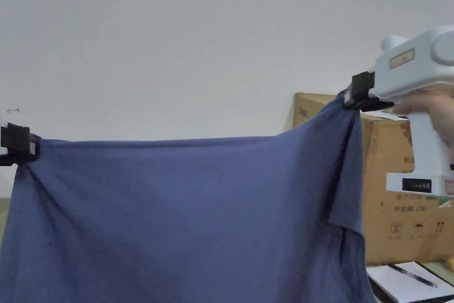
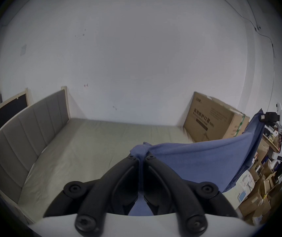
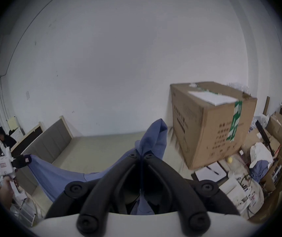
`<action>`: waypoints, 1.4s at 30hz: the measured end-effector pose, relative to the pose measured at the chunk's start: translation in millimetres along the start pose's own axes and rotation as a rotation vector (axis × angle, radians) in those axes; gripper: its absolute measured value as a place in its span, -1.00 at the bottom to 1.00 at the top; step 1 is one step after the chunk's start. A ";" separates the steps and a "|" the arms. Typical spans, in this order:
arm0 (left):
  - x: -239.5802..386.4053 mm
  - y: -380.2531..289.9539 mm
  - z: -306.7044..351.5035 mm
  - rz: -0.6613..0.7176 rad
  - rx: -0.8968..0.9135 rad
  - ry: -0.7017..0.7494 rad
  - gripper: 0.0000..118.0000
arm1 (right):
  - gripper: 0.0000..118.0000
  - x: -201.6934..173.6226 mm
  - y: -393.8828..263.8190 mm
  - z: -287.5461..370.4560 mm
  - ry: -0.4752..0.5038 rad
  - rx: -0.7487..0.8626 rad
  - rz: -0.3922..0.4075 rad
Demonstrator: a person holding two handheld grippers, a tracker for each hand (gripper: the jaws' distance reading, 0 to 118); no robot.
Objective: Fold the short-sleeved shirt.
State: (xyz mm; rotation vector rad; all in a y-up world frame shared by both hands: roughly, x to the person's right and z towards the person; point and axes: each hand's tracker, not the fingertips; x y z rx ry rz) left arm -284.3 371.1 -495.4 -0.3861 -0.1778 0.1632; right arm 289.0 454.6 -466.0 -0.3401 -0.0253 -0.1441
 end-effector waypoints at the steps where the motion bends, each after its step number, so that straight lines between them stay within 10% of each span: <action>1: 0.6 11.0 -7.3 0.015 0.012 0.000 -0.96 | -0.97 -4.7 11.3 -7.0 -0.023 0.018 0.024; 15: 4.6 108.9 -159.1 0.039 0.134 0.075 -0.96 | -0.97 -37.2 112.6 -145.0 -0.142 0.245 0.113; 24: -7.5 64.2 -224.4 -0.005 0.221 0.104 -0.96 | -0.97 -46.2 46.5 -204.1 -0.218 0.344 0.187; 33: -22.2 -139.7 -317.4 0.051 -0.328 0.090 -0.96 | -0.97 4.6 -187.4 -313.3 -0.134 -0.263 0.017; 42: -67.7 -308.4 -235.7 0.116 -0.531 0.044 -0.96 | -0.97 51.0 -407.9 -209.2 -0.060 -0.640 0.038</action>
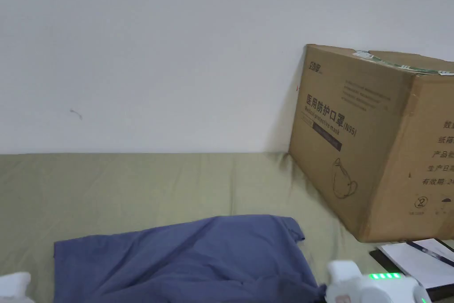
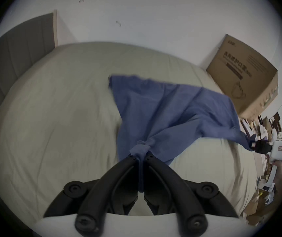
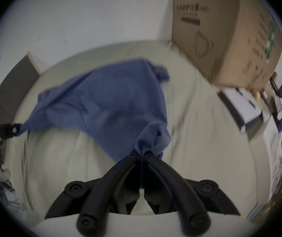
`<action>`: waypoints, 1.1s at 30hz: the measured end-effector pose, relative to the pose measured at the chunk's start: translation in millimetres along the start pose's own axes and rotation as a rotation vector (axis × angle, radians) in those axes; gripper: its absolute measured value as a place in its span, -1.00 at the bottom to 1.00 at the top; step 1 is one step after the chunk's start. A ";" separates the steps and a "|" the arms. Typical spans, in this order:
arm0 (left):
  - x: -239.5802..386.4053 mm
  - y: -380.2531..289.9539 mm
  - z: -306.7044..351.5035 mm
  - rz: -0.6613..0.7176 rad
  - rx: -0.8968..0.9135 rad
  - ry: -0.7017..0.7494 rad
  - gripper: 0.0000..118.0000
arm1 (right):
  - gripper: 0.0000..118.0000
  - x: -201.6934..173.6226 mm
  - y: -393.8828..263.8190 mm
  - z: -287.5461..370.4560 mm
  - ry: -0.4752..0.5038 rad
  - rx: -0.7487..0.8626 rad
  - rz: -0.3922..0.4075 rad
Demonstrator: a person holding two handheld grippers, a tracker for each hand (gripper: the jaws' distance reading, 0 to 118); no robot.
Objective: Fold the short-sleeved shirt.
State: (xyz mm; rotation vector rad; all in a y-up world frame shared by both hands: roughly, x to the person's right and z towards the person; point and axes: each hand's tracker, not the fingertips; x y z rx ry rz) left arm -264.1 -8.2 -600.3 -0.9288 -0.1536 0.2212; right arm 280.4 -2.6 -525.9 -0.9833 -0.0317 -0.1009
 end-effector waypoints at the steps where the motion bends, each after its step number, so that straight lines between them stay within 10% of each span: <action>1: -1.9 -20.9 18.9 -0.005 -0.011 -0.005 -0.96 | -0.97 4.7 -24.4 11.9 -0.001 -0.006 -0.007; 12: -41.0 -185.2 154.3 -0.073 -0.046 -0.065 -0.96 | -0.97 62.2 -205.4 140.0 0.073 -0.115 -0.121; 24: -33.1 -245.4 173.3 -0.123 -0.032 -0.037 -0.94 | -0.96 51.5 -239.8 126.0 -0.015 -0.130 -0.063; 27: -28.4 -246.5 175.7 -0.139 -0.078 0.068 -0.01 | -0.37 47.1 -241.2 129.2 -0.053 -0.129 -0.068; 29: -37.3 -247.0 186.3 -0.111 -0.028 0.109 0.92 | 0.85 47.7 -240.0 137.4 -0.125 -0.069 -0.075; 33: -40.0 -242.3 244.8 0.039 0.166 -0.045 0.99 | 0.85 26.7 -232.9 197.0 -0.033 0.176 -0.054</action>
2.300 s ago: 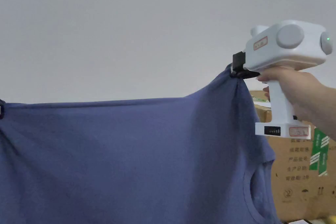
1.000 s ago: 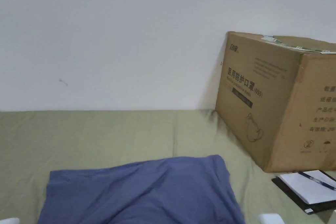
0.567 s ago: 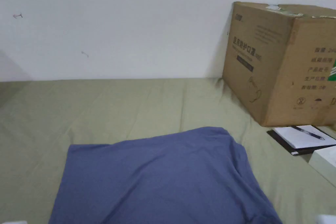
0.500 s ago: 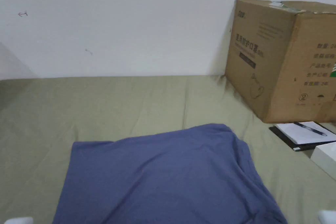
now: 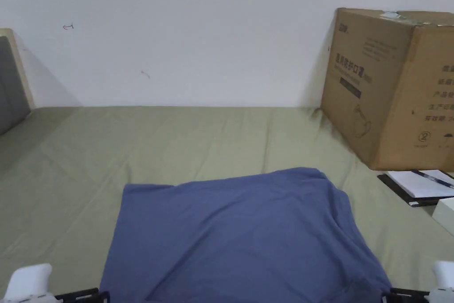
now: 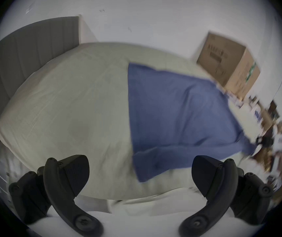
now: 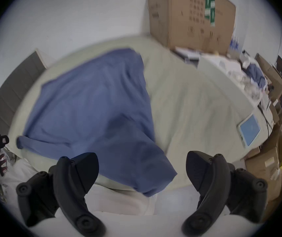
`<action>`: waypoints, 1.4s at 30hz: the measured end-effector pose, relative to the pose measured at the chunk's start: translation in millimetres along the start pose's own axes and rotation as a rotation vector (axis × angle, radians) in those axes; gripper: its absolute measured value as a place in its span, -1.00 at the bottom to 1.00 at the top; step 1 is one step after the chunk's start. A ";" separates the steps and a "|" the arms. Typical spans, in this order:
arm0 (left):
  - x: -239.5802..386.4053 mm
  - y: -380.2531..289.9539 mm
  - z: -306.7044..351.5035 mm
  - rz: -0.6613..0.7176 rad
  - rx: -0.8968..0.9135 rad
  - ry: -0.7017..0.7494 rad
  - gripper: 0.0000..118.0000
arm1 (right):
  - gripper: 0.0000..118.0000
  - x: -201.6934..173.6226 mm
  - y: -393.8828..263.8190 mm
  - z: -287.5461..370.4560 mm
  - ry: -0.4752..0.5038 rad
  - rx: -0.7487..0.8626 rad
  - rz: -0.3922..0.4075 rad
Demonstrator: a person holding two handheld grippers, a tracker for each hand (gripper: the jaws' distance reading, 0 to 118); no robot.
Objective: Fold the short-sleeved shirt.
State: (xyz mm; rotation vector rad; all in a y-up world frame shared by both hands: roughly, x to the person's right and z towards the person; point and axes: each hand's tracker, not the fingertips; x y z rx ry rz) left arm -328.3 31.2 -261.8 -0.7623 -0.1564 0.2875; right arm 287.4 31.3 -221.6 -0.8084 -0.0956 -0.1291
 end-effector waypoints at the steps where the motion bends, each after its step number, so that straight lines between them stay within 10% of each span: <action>1: 5.6 2.3 14.6 0.026 0.049 -0.038 0.99 | 0.89 -9.8 3.0 14.8 0.023 0.056 0.013; 4: 26.0 6.1 47.7 0.014 0.164 -0.101 0.95 | 0.92 -36.5 2.3 50.3 0.132 0.281 0.023; 7: 64.8 -5.9 80.7 -0.161 0.431 -0.039 0.19 | 0.82 -79.9 -10.6 95.6 0.219 0.587 0.048; 9: 97.0 -17.4 91.4 -0.256 0.552 0.032 -0.71 | 0.24 -102.9 -22.9 112.6 0.200 0.750 0.075; 11: 114.6 -27.3 99.3 -0.276 0.635 -0.036 -0.97 | -1.00 -123.6 -31.9 113.7 0.106 0.836 0.108; 18: 127.0 -32.2 116.6 -0.327 0.759 0.021 -1.00 | -1.00 -131.9 -24.5 119.7 0.157 0.794 0.102; 25: 57.9 52.0 15.3 -0.227 -0.233 -0.088 -1.00 | -1.00 -127.1 -8.6 119.2 0.268 0.640 0.144; 29: 28.1 42.0 -30.3 -0.178 -0.262 0.021 -1.00 | -1.00 -133.8 -12.8 104.6 0.280 0.580 0.184; 30: 17.0 42.4 -39.8 -0.143 -0.256 0.025 -0.83 | -1.00 -135.3 -14.1 100.5 0.288 0.562 0.193; 32: 13.1 37.8 -52.1 -0.109 -0.265 0.022 0.59 | -1.00 -137.5 -17.7 93.3 0.296 0.519 0.203; 33: 10.1 33.5 -62.4 -0.116 -0.297 0.034 1.00 | -1.00 -138.5 -18.5 89.2 0.297 0.500 0.204; 39: 13.6 4.5 -83.4 -0.145 -0.361 0.090 0.85 | -1.00 -141.7 -18.9 73.9 0.306 0.434 0.218; 42: 2.9 3.6 -98.9 -0.178 -0.344 0.091 -0.43 | -1.00 -142.2 -18.0 66.9 0.300 0.408 0.227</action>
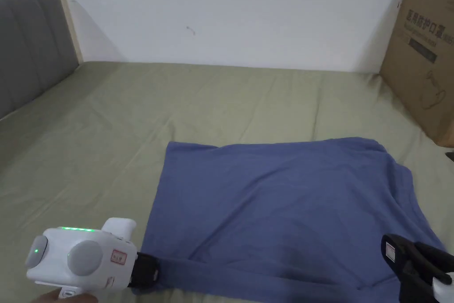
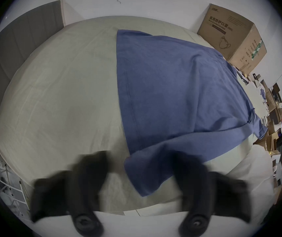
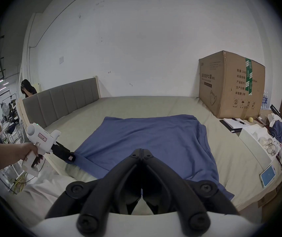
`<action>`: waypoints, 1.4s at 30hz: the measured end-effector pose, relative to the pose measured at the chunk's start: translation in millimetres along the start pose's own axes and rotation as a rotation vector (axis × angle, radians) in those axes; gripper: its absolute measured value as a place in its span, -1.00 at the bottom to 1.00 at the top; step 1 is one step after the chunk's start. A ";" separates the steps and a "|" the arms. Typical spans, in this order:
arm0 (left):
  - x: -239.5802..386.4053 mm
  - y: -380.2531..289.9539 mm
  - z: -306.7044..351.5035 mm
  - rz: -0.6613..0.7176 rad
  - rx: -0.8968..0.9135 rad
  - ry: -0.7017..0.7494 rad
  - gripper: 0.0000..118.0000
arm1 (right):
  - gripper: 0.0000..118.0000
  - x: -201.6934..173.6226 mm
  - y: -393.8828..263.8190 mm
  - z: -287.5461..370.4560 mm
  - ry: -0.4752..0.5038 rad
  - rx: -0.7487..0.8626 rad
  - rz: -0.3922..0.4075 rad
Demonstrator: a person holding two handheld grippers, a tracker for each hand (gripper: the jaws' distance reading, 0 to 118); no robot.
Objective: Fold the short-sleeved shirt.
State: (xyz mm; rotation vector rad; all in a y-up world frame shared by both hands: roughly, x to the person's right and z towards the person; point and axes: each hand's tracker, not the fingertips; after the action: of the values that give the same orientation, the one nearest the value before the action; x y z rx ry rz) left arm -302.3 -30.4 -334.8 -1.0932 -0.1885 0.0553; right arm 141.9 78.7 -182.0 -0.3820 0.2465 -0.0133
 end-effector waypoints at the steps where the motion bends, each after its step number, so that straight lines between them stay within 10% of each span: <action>1: 1.4 -1.3 1.1 -0.032 0.031 0.030 -0.54 | -1.00 1.4 -1.2 -1.4 -0.004 -0.009 0.000; 3: 9.0 -18.5 13.4 -0.036 0.102 -0.035 -0.94 | -1.00 5.8 -3.0 -1.9 -0.005 -0.015 -0.007; 7: 4.0 -28.2 30.9 -0.061 0.328 -0.026 -0.94 | -1.00 33.6 -11.4 9.1 -0.086 0.099 -0.060; 16: 35.1 -58.0 56.2 -0.099 0.490 -0.001 -0.94 | -0.96 153.2 -50.5 -17.9 -0.260 -0.304 -0.341; 19: 30.4 -54.7 53.7 -0.087 0.473 0.001 -0.94 | 0.77 169.0 -66.8 -30.3 -0.243 -0.455 -0.423; 20: 29.9 -55.3 52.9 -0.081 0.468 -0.002 -0.94 | 0.98 173.1 -74.7 -32.8 -0.229 -0.472 -0.441; 25: 19.5 -56.1 42.3 -0.063 0.438 -0.003 -0.94 | 0.71 181.1 -108.6 -55.6 -0.280 -0.607 -0.350; 26: 17.9 -56.6 39.3 -0.067 0.432 -0.001 -0.94 | 0.28 181.9 -113.1 -59.7 -0.273 -0.635 -0.325; 29: 16.7 -57.7 36.5 -0.078 0.407 0.006 -0.94 | -0.12 171.8 -107.3 -52.2 -0.289 -0.623 -0.227; 31: 19.8 -60.4 36.6 -0.080 0.399 0.007 -0.94 | -0.90 170.0 -102.9 -47.5 -0.289 -0.609 -0.204; 42: 30.7 -25.7 54.8 -0.062 0.420 0.025 -0.94 | -0.94 162.0 -16.6 -25.9 -0.231 -0.399 -0.169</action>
State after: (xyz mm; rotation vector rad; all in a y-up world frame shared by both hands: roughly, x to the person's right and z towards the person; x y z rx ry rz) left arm -283.1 10.0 -283.8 -0.6688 -0.1788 0.0241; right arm 293.4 44.2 -237.2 -0.7947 -0.0149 -0.0866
